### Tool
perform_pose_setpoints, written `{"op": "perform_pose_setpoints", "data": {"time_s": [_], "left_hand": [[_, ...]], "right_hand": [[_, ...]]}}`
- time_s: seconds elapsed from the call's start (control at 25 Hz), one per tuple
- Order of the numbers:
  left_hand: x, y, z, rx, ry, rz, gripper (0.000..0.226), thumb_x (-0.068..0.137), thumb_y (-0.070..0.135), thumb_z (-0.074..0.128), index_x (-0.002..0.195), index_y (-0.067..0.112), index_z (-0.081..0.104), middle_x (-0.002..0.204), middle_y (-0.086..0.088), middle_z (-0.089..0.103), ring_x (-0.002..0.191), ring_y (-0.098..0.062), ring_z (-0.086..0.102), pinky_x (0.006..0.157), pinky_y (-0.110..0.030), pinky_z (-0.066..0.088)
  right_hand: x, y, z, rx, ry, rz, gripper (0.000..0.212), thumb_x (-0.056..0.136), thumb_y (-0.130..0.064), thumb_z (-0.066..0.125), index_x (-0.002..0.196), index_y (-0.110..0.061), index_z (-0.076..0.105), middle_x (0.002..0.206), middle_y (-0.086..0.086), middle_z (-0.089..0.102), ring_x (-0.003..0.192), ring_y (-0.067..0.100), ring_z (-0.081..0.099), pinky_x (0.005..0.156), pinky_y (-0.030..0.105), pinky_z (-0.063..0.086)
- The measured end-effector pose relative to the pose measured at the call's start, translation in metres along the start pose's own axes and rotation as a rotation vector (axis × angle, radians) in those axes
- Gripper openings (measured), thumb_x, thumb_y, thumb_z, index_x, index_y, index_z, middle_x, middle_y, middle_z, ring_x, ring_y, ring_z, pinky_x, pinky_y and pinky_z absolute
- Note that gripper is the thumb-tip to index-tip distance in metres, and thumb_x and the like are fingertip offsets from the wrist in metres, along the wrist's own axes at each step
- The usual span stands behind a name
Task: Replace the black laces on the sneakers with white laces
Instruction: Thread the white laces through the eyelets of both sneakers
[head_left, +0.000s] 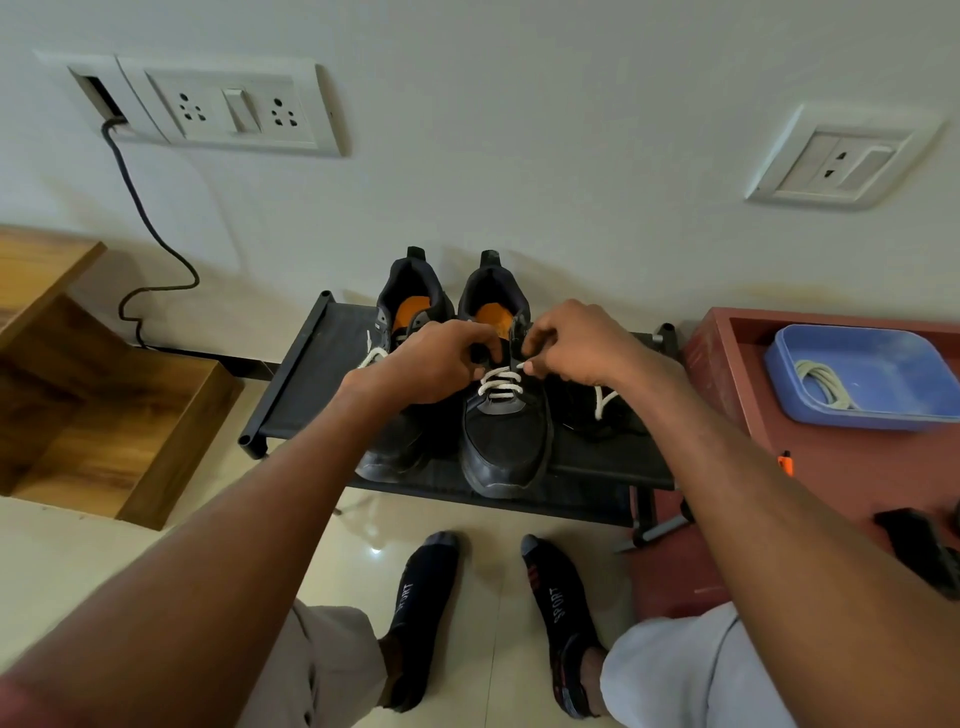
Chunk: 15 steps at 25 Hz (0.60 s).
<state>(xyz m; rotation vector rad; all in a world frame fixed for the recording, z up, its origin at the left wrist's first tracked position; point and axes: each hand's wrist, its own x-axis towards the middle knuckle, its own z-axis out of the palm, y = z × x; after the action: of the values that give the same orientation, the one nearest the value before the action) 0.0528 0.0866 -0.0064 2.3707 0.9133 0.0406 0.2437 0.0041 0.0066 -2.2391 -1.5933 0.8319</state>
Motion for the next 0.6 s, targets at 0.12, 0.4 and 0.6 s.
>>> {"op": "perform_pose_setpoints", "data": {"time_s": [0.12,0.4,0.6], "left_hand": [[-0.003,-0.001,-0.004,0.048,0.062,0.001,0.033,0.092,0.002,0.067,0.115,0.025,0.072,0.093,0.011,0.067,0.085,-0.012,0.063,0.074,-0.030,0.052],[-0.005,0.000,-0.006,0.084,0.085,-0.038,0.035,0.091,0.002,0.069,0.116,0.027,0.073,0.094,0.004,0.068,0.092,-0.020,0.066,0.078,-0.033,0.053],[-0.005,0.015,-0.013,-0.169,0.313,-0.133,0.012,0.102,0.020,0.060,0.110,0.017,0.069,0.079,0.004,0.067,0.070,-0.008,0.063,0.063,-0.012,0.044]], "right_hand": [[0.002,-0.002,0.001,-0.057,0.059,0.037,0.007,0.089,-0.022,0.083,0.088,-0.028,0.079,0.078,-0.007,0.075,0.079,0.011,0.072,0.071,0.031,0.054],[-0.002,0.001,-0.007,0.244,0.026,0.081,0.006,0.094,-0.014,0.077,0.097,-0.019,0.079,0.076,-0.001,0.078,0.060,0.008,0.067,0.059,0.025,0.047],[-0.015,-0.017,-0.026,0.826,-0.293,-0.056,0.022,0.101,-0.004,0.062,0.120,-0.007,0.073,0.106,0.012,0.080,0.053,0.006,0.046,0.046,0.018,0.030]]}}
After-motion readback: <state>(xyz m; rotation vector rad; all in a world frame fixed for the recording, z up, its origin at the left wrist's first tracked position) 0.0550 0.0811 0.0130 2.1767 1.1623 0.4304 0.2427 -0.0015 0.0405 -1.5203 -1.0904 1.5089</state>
